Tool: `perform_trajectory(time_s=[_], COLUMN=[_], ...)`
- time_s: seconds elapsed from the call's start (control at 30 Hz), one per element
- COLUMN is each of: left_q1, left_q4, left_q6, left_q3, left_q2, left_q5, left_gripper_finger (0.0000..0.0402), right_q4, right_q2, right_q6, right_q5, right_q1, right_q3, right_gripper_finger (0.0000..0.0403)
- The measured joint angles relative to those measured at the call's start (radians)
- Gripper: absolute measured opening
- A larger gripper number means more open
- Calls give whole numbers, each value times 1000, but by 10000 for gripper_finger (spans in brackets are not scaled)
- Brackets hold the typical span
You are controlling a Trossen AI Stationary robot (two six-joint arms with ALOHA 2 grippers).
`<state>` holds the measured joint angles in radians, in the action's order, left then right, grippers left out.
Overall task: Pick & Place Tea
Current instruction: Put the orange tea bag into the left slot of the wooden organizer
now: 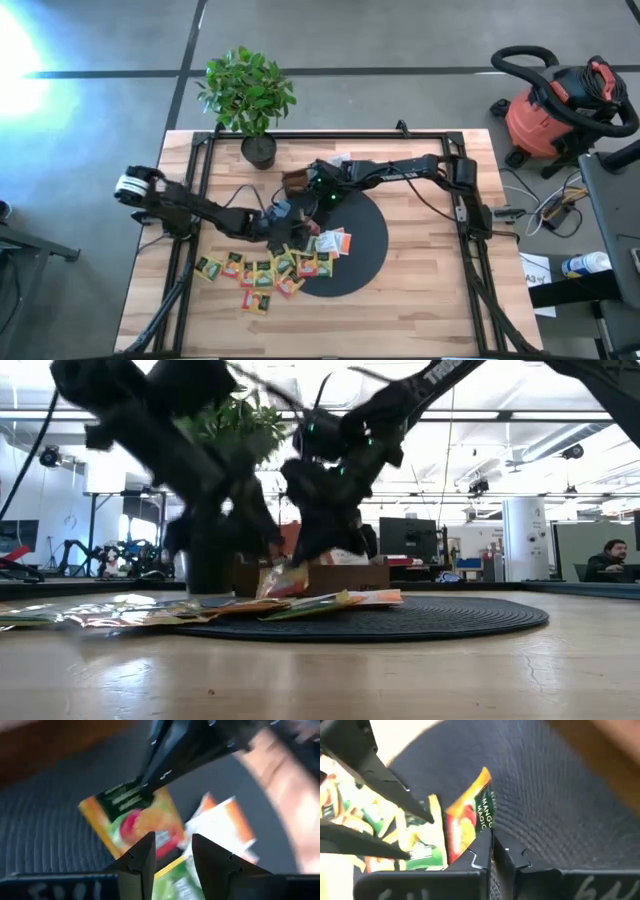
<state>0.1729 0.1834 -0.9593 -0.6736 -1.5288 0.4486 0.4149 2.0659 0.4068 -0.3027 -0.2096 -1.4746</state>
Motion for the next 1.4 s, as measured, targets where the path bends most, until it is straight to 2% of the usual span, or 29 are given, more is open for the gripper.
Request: perform_trajectory(time_s=[0.13, 0.27, 0.4, 0.53, 0.7, 0.93, 1.4], left_q1=[38, 98, 148, 177, 189, 199, 204], left_q4=[-107, -250, -346, -345, -344, -343, -351], left_q6=[5, -29, -96, -123, -123, -123, -131], left_q3=[-25, -50, -60, -57, -68, -76, -75], left_q2=[128, 248, 335, 385, 400, 400, 402], left_q5=[90, 233, 356, 423, 436, 449, 481], left_gripper_finger=[103, 103, 103, 103, 103, 103, 103], right_q4=[0, -10, -7, -12, 23, 107, 124], right_q2=[-74, -134, -115, -48, 50, 120, 247], right_q6=[-170, -390, -464, -514, -577, -668, -664], right_q5=[76, 172, 168, 111, 82, 90, 40], right_q1=[8, -10, -61, -109, -138, -155, -171], right_q3=[-18, -50, -99, -173, -277, -392, -457], right_gripper_finger=[8, 8, 8, 8, 8, 8, 8])
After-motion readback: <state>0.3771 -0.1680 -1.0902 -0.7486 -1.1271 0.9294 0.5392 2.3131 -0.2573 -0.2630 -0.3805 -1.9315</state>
